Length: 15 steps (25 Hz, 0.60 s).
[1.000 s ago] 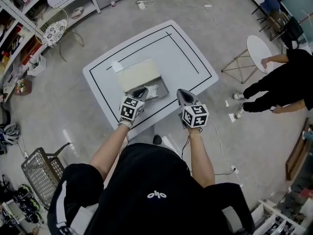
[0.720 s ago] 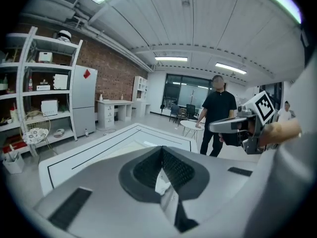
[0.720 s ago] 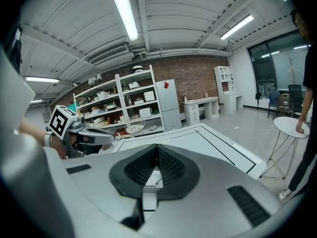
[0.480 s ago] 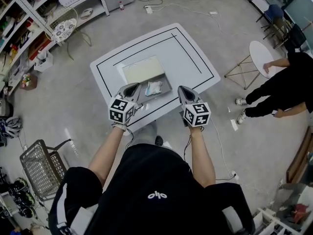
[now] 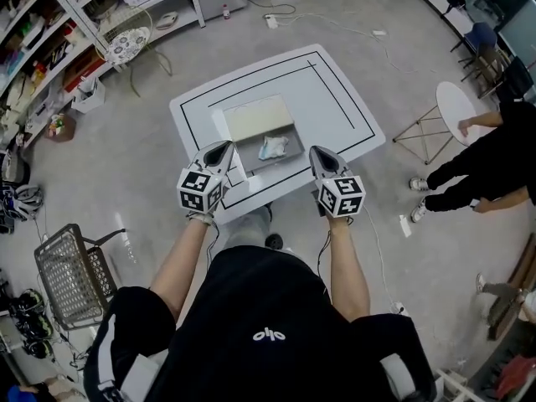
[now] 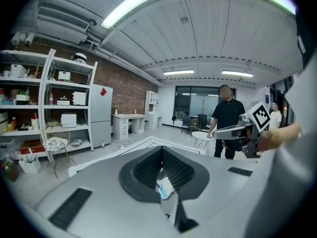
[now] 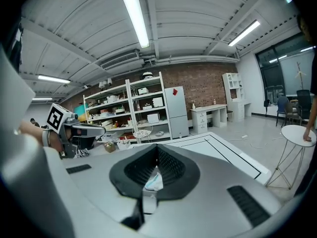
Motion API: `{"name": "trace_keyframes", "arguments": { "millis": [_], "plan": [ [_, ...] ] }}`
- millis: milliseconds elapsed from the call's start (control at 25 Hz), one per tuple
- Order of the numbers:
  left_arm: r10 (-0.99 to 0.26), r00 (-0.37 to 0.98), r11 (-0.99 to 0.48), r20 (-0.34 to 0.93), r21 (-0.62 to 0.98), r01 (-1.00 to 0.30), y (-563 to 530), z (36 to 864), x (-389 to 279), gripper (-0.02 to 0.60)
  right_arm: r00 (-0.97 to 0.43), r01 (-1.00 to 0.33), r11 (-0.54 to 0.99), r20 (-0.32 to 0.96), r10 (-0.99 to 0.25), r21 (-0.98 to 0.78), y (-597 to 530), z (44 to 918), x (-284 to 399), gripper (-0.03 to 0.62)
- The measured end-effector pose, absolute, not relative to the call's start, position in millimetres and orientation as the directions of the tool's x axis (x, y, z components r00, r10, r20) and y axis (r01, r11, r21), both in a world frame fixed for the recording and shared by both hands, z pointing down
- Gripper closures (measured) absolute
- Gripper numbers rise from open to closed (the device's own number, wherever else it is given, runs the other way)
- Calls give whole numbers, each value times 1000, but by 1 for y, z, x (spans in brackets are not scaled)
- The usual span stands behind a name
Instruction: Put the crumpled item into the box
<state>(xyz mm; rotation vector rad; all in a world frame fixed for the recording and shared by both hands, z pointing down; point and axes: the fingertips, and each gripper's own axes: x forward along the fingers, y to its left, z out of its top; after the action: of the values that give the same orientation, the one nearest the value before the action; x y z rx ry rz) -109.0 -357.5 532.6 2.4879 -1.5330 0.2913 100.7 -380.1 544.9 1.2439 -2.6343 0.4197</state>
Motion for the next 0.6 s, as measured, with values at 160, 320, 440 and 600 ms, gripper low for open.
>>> {"name": "trace_keyframes", "arguments": {
  "millis": [160, 320, 440, 600],
  "plan": [
    [-861, 432, -431, 269, 64, -900, -348, 530, -117, 574, -635, -771, 615, 292, -715, -168, -373, 543, 94, 585],
    [-862, 434, -433, 261, 62, -899, -342, 528, -118, 575, -639, -767, 620, 289, -713, -167, -369, 542, 90, 585],
    [-862, 436, -436, 261, 60, -898, -339, 529, -117, 575, -640, -766, 621, 287, -713, -166, -367, 542, 91, 585],
    [-862, 435, -435, 260, 60, -898, -335, 529, -117, 575, -641, -765, 623, 285, -713, -163, -364, 541, 90, 585]
  ]
}}
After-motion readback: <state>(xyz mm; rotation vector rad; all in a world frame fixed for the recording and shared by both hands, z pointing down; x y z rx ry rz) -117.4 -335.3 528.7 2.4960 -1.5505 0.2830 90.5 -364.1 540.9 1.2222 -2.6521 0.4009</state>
